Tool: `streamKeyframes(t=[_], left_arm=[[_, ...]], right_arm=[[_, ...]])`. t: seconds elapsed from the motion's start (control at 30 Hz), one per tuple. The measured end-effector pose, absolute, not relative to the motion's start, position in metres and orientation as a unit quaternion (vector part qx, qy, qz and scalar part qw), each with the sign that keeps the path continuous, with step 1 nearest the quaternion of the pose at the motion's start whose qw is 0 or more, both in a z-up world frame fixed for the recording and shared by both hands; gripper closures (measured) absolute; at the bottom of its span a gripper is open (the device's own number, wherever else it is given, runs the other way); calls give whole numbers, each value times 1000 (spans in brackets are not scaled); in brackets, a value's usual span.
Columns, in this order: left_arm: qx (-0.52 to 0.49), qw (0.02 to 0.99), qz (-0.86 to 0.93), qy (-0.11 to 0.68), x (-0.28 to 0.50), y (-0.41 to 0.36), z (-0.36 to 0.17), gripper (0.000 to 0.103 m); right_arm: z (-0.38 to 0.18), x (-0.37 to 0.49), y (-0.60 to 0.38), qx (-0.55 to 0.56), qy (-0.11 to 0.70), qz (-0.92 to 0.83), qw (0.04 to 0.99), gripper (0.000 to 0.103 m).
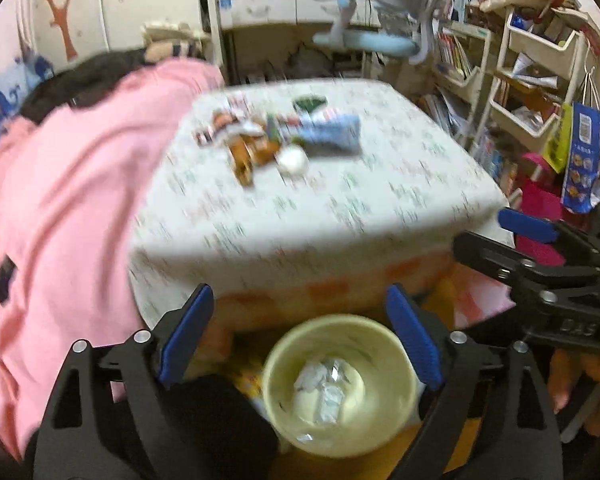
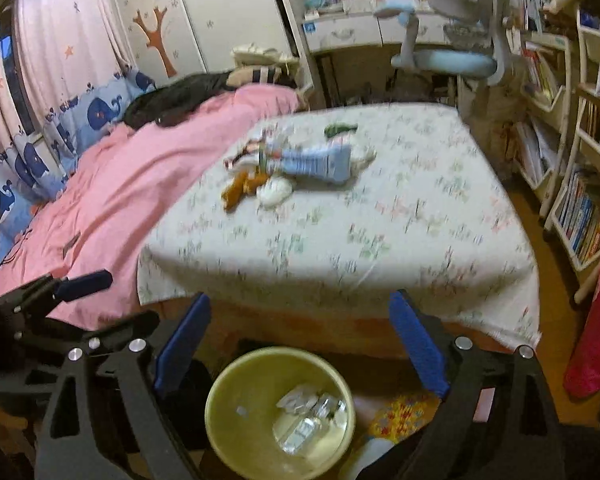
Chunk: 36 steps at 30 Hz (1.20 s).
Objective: Collect trash
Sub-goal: 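Raise the right tool from the bucket back toward the table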
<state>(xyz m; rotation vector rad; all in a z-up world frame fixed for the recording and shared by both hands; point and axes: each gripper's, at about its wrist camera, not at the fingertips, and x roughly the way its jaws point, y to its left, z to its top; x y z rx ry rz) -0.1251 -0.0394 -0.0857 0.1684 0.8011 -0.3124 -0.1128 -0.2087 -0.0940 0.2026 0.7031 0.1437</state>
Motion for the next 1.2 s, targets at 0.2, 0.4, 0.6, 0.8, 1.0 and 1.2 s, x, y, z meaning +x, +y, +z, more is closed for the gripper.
streamKeyframes(t=[0.2,0.4,0.6,0.8,1.0,1.2], left_arm=[[59,926,-122,353,-95,-21,-61,15],[34,940,-91,328,-60,-8,-47,13],[14,950,-65,306,-26,-1,-37,11],[-1,951,-41,306,8,6,-40,11],[-4,950,-37,311,30,4,-45,11],[-9,948,-31,316,43,3,-48,11]], right_arm=[[-67,-100,-224,97,293,41,950,13],[-52,-72,-219,53,278,52,958,13],[-37,-44,-210,11,255,73,964,13],[-40,-18,-212,4,250,72,966,13],[-47,-7,-210,6,266,82,960,13],[-50,3,-202,-1,278,95,956,13]])
